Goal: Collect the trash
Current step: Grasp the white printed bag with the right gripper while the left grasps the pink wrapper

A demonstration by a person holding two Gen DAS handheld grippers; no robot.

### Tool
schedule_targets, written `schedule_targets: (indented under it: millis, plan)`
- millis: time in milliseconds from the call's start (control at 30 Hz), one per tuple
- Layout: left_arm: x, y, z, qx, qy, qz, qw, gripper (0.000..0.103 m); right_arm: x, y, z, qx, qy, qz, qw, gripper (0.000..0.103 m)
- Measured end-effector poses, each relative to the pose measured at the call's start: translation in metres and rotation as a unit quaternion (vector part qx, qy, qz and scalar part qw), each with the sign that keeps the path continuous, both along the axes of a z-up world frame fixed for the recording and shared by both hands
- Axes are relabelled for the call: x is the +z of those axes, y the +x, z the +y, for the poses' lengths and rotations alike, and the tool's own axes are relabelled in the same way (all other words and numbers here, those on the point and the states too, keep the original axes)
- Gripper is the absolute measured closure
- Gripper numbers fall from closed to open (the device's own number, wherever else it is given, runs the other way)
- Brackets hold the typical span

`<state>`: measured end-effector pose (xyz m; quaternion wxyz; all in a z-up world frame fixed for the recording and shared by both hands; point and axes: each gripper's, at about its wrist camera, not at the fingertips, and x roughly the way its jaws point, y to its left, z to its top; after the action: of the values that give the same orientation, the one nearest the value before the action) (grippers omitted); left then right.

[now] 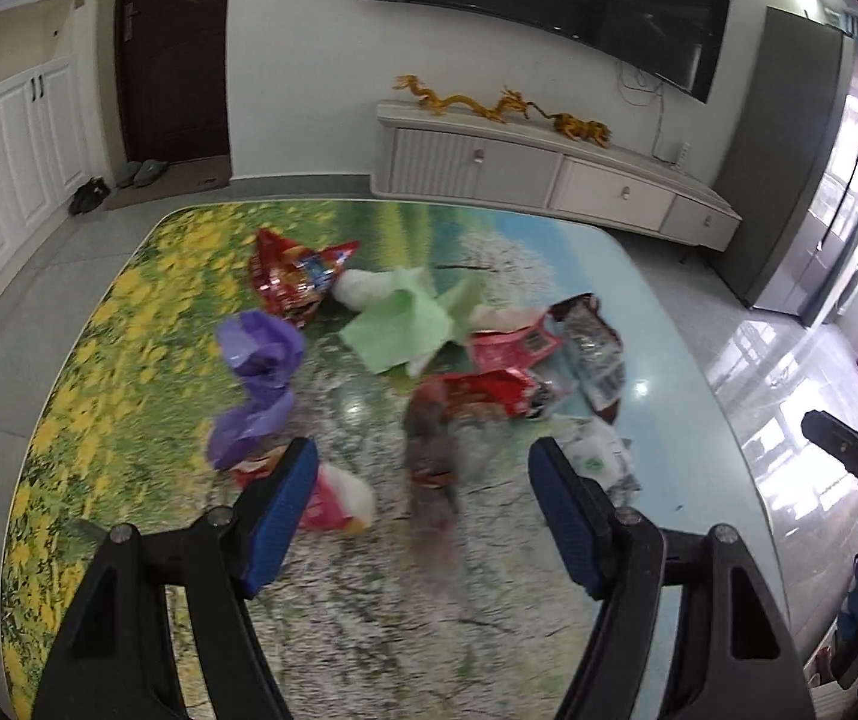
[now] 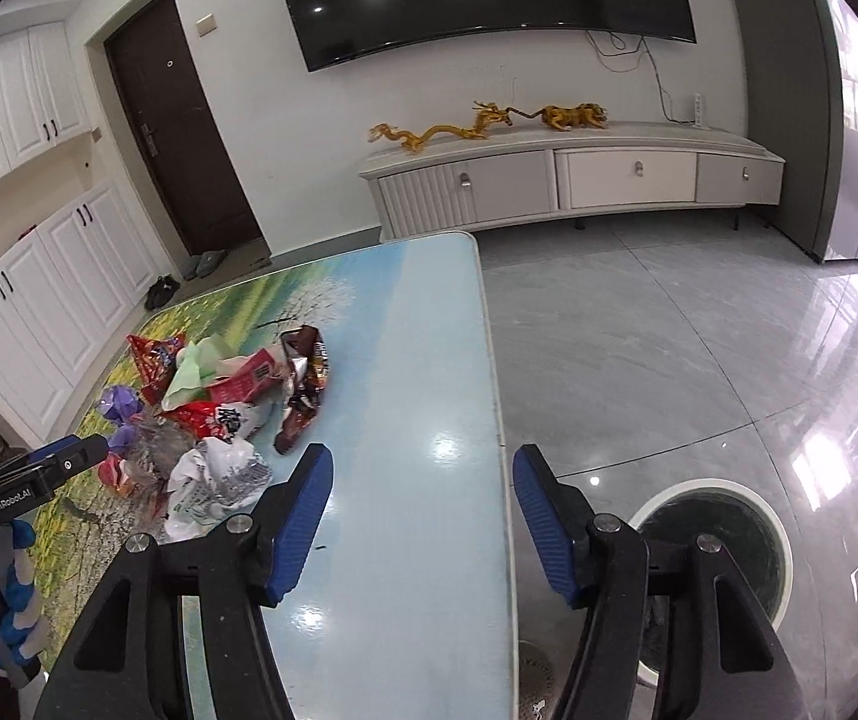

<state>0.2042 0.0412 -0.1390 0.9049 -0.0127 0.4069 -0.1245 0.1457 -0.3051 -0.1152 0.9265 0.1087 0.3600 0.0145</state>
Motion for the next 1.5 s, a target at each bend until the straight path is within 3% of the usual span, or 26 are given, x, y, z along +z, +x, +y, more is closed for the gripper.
schedule_targets:
  millis: [233,433,767,867,900,1000,1033,1067,1300,1500]
  plan:
    - [-0.025,0.010,0.049,0.037,-0.025,0.037,0.9983,0.032,-0.008,0.022,0.049,0.052,0.006,0.016,0.998,0.034]
    - [-0.047,0.024,0.054,0.050,-0.037,0.063,0.9961,0.031,-0.019,0.038,0.082,0.100,0.010,0.031,0.994,0.029]
    - [-0.056,0.037,0.051,0.062,-0.019,0.059,0.9961,0.031,-0.042,0.067,0.116,0.141,0.022,0.054,0.988,0.024]
    - [-0.056,0.034,0.048,0.057,-0.008,0.053,0.9970,0.036,-0.051,0.072,0.123,0.145,0.019,0.064,0.987,0.024]
    - [-0.056,0.031,0.046,0.056,0.000,0.049,0.9972,0.043,-0.054,0.074,0.124,0.145,0.018,0.068,0.987,0.024]
    - [-0.056,0.024,0.044,0.051,0.009,0.046,0.9976,0.050,-0.061,0.076,0.124,0.142,0.021,0.078,0.987,0.034]
    - [-0.056,0.022,0.043,0.050,0.013,0.044,0.9977,0.066,-0.063,0.075,0.123,0.142,0.024,0.079,0.986,0.036]
    - [-0.055,0.021,0.043,0.047,0.017,0.045,0.9978,0.068,-0.063,0.073,0.122,0.142,0.029,0.078,0.986,0.042]
    - [-0.054,0.006,0.044,0.042,-0.001,0.048,0.9980,0.072,-0.059,0.058,0.111,0.148,0.038,0.067,0.986,0.060]
    - [-0.040,-0.012,0.047,0.046,-0.009,0.038,0.9982,0.072,-0.044,0.035,0.109,0.163,0.030,0.044,0.985,0.061]
